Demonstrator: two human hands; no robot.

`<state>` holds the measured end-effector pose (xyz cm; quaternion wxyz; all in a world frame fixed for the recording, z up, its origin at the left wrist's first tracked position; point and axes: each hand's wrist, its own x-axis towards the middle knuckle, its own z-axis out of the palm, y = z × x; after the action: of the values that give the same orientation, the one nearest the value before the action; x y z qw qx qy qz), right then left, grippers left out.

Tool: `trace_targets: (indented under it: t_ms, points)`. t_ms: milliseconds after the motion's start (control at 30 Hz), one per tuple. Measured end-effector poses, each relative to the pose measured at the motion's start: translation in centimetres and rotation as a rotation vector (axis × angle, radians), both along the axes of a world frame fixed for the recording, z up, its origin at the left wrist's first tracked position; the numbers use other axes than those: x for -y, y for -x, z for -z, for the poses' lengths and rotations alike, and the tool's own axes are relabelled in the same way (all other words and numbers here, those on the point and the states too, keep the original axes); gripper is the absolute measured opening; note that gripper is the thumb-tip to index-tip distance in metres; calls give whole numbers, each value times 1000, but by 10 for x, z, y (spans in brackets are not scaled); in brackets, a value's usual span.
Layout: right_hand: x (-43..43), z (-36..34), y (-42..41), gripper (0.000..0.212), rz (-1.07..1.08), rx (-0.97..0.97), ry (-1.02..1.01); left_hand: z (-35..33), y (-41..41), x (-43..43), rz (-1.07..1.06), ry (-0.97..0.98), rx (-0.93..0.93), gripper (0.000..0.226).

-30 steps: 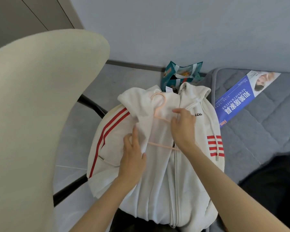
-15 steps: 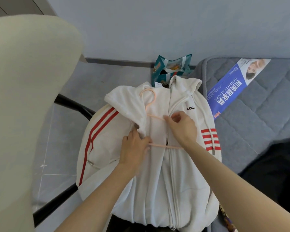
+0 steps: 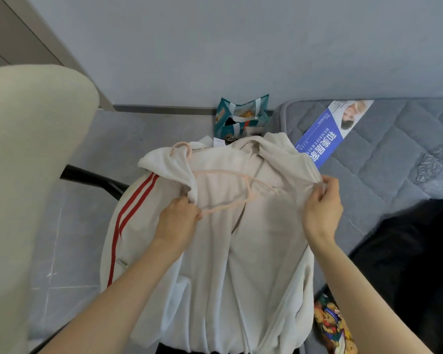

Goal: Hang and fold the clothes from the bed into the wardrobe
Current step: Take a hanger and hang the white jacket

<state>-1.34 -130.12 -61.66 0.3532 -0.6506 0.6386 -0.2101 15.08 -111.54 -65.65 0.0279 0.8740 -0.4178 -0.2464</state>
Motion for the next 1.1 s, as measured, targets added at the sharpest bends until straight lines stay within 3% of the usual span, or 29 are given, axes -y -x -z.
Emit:
trace_targets:
  t_ms: [167, 300, 400, 433, 500, 567, 667, 733, 800, 900, 1000, 1100]
  points:
    - [-21, -35, -16, 18, -157, 310, 26, 7, 11, 27, 39, -74, 31, 33]
    - [-60, -33, -39, 21, -435, 395, -118, 13, 23, 43, -197, 71, -170, 31]
    - [-78, -12, -41, 28, -524, 298, -410, 16, 24, 30, -404, 316, -502, 33]
    - [-80, -5, -39, 30, -510, 255, -510, 16, 25, 19, -403, 391, -537, 30]
    - [-82, 6, -34, 35, -471, 205, -629, 18, 26, -7, -310, 447, -426, 38]
    - [-85, 11, -28, 32, -476, 143, -581, 19, 29, -36, -323, 482, -379, 54]
    - [-98, 13, -14, 20, -496, 27, -426, 15, 45, -76, -548, 512, -504, 57]
    - [-111, 14, -2, 9, -559, -53, -362, 17, 54, -99, -650, 404, -456, 53]
    - [-128, 15, 11, 6, -667, -132, -385, 24, 63, -121, -622, 176, -271, 55]
    - [-159, 25, 33, 32, -860, -402, -338, 24, 73, -130, -634, -22, -121, 62]
    - [-186, 34, 53, 55, -876, -670, -317, 20, 86, -128, -642, -132, -32, 55]
    - [-197, 44, 66, 37, -934, -775, -202, 15, 95, -135, -599, -176, 32, 43]
